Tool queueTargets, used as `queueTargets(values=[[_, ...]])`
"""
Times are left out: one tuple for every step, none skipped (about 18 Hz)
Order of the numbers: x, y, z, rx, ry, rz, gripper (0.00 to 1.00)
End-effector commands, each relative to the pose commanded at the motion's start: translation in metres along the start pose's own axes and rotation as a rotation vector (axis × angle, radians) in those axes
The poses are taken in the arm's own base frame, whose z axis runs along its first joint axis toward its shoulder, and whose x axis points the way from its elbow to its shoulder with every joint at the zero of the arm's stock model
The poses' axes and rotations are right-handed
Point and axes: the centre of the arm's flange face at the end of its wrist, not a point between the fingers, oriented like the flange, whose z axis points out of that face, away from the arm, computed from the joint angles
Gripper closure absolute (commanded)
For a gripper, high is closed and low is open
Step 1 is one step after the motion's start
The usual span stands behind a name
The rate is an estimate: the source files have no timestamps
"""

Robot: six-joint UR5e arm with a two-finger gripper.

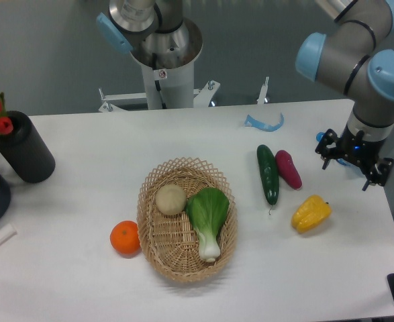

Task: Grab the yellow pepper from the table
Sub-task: 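Move the open gripper toward the yellow bell pepper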

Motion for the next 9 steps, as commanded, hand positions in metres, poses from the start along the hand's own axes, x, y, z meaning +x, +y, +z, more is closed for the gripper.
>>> queueTargets(values=[[0.006, 0.001, 0.008, 0.002, -0.005, 0.003, 0.00], [0.008, 0.002, 0.012, 0.002, -0.003, 0.002, 0.00], [0.008, 0.001, 0.011, 0.002, -0.006, 0.003, 0.00], [0.009, 0.002, 0.012, 0.002, -0.005, 0.000, 0.00], [0.008, 0.003, 0.012, 0.004, -0.005, -0.001, 0.00], [0.010, 0.004, 0.014, 0.005, 0.000, -0.004, 0.00], [0.013, 0.006, 0.019, 0.006, 0.010, -0.013, 0.00], [0.013, 0.009, 0.020, 0.008, 0.012, -0.027, 0.00], [0.012, 0.009, 0.020, 0.014, 0.009, -0.034, 0.00]])
